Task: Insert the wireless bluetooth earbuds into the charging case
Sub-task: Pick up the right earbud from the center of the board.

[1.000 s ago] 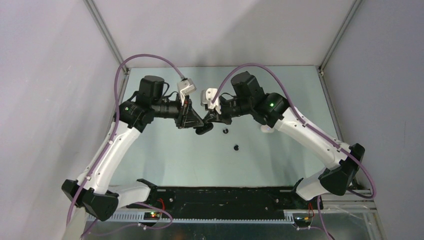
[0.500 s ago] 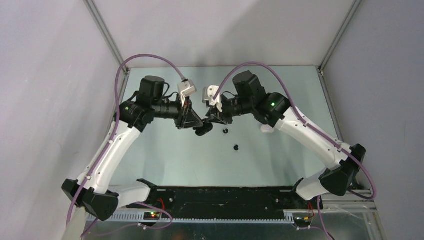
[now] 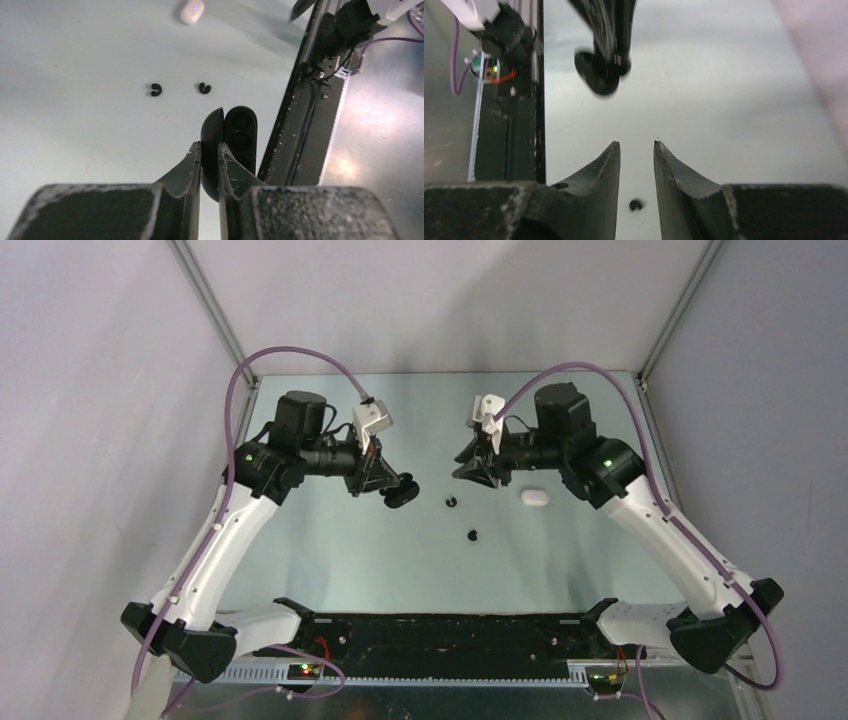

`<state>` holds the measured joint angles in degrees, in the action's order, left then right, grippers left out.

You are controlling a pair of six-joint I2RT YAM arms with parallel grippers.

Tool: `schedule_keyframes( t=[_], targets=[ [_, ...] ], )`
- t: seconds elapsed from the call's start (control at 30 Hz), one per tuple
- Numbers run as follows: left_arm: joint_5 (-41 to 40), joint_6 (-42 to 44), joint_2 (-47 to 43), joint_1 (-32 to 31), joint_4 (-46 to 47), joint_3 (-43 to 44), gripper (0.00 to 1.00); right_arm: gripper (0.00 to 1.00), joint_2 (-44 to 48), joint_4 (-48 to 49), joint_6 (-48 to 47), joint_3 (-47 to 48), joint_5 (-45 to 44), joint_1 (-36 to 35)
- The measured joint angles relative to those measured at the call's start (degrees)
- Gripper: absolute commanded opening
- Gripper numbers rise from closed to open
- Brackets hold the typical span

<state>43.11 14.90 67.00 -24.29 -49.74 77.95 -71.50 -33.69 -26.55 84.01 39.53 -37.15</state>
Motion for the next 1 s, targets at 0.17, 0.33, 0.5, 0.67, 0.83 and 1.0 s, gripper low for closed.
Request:
schedule_keyframes(
  t=[0.17,0.33,0.5,0.67,0.83,1.0],
  targets=[
    [-4.2,3.9,-0.6,0.0,-1.4,3.0,0.00,0.29,-0.9,-0.5,0.0,-12.0,-0.9,2.1],
    [-9.0,10.0,-3.1,0.0,-3.6,4.3,0.00,0.29,-4.9,-4.8,-5.5,-21.0,-2.7,2.7],
    [-14.0,14.8,-5.2,0.0,-5.8,4.3,0.00,0.30,-8.6,-5.7,-13.3,-21.5,-4.5,3.2],
    [-16.9,17.1,-5.6,0.0,-7.3,4.3,0.00,0.31,-12.5,-5.4,-23.1,-21.5,-6.2,3.0],
    [-17.9,17.8,-5.7,0.0,-8.1,4.3,0.00,0.34,-18.4,-6.3,-33.8,-19.0,-7.8,2.2],
    [-18.0,17.7,-5.7,0.0,-8.3,4.2,0.00,0.35,-25.0,-8.4,-42.6,-14.5,-9.0,1.3]
  ],
)
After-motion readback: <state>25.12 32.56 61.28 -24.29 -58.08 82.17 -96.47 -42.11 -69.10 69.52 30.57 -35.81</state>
